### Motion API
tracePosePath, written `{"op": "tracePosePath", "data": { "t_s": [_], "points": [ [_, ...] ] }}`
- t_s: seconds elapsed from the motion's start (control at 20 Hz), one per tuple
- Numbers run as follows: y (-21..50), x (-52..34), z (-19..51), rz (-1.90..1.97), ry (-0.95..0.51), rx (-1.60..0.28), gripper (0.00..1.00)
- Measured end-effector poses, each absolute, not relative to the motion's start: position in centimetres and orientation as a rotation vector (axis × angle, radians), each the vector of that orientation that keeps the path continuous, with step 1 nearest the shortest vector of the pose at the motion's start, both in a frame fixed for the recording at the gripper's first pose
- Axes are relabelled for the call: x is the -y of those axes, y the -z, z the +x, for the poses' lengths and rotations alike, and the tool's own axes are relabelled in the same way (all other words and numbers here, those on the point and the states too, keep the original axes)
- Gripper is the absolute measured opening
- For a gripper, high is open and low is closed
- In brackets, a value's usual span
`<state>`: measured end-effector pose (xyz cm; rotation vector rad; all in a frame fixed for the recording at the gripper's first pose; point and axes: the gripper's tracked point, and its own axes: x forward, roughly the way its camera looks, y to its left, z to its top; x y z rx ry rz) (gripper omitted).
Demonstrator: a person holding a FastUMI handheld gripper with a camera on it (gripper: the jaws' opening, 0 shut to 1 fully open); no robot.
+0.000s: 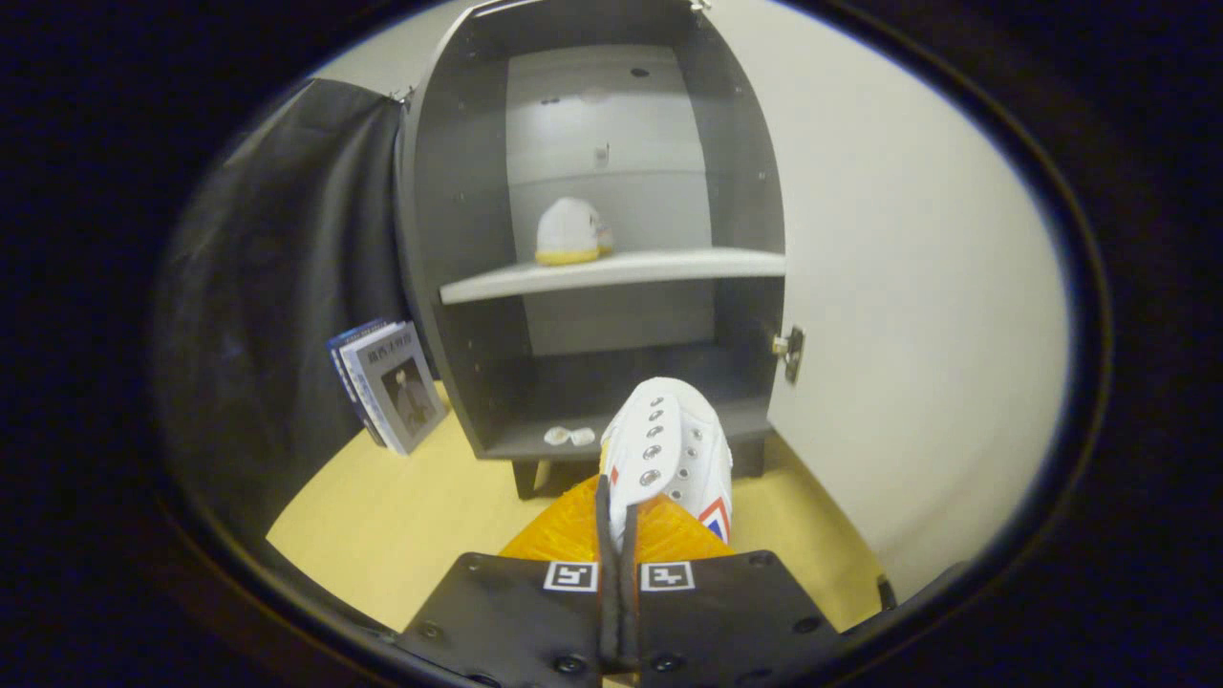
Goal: Open the shoe cabinet door, grab the shoes and put them into the shoe cabinet, then close the shoe cabinet door.
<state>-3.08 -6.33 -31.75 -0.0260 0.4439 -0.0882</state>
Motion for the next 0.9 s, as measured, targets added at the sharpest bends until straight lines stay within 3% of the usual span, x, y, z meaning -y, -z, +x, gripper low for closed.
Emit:
{"op": "tracePosePath", "data": {
  "t_s": [0.35, 0.9],
  "points": [
    [21.6, 7.3, 1.2, -0.071, 0.131, -0.262, 0.02],
    [15.4, 7.7, 12.3, -0.137, 0.143, -0.166, 0.02]
  ]
}}
